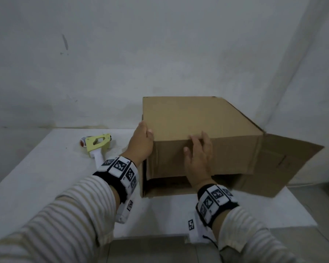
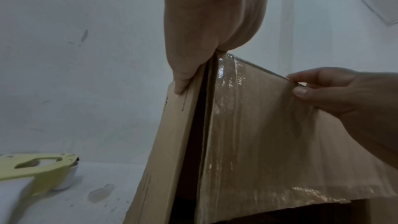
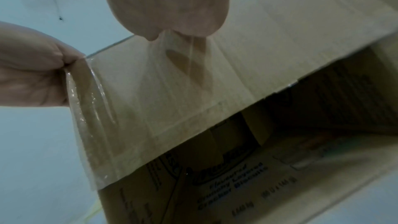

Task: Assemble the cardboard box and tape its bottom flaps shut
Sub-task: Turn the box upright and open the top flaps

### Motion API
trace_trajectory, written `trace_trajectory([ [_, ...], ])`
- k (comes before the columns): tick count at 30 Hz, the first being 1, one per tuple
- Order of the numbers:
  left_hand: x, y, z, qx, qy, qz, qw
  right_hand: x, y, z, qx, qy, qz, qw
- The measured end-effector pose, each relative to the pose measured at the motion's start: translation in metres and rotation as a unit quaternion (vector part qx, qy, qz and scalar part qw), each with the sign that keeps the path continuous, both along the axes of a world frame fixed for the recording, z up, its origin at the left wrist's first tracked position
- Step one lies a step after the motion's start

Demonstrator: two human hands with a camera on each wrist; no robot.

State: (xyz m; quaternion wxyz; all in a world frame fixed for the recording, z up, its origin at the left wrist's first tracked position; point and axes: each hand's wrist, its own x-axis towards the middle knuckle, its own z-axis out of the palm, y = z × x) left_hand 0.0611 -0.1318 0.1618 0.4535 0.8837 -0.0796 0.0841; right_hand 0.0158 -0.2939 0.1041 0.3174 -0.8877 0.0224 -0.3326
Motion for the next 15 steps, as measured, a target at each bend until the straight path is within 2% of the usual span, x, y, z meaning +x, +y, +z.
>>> trace_trajectory([
  [2,-0.004,-0.002,0.002,-0.009,0.008,-0.001,1.0,-0.01,0.001,-0.002,0.122,-0.008,-0.025,0.992],
  [3,-0.005,-0.003,0.002,-0.017,0.016,-0.001,1.0,-0.013,0.0,-0.001,0.203,-0.009,-0.059,0.977],
  [4,-0.005,-0.005,0.002,-0.022,0.018,-0.002,1.0,-0.015,-0.003,0.001,0.295,0.005,-0.105,0.95],
  [6,-0.006,-0.005,0.001,-0.024,0.009,0.0,1.0,-0.015,-0.012,0.004,0.483,0.051,-0.185,0.854],
  [8,-0.007,-0.005,0.0,-0.021,0.003,0.0,1.0,-0.017,-0.019,0.002,0.617,0.091,-0.21,0.753],
  [10,-0.007,-0.005,0.001,-0.016,0.011,-0.001,1.0,-0.017,-0.022,-0.003,0.687,0.102,-0.202,0.691],
  [13,-0.007,-0.004,0.002,-0.013,0.016,-0.001,1.0,-0.019,-0.021,-0.014,0.746,0.111,-0.153,0.638],
  [15,-0.009,-0.003,0.003,-0.011,0.013,-0.009,1.0,-0.024,-0.019,-0.016,0.766,0.107,-0.119,0.622],
])
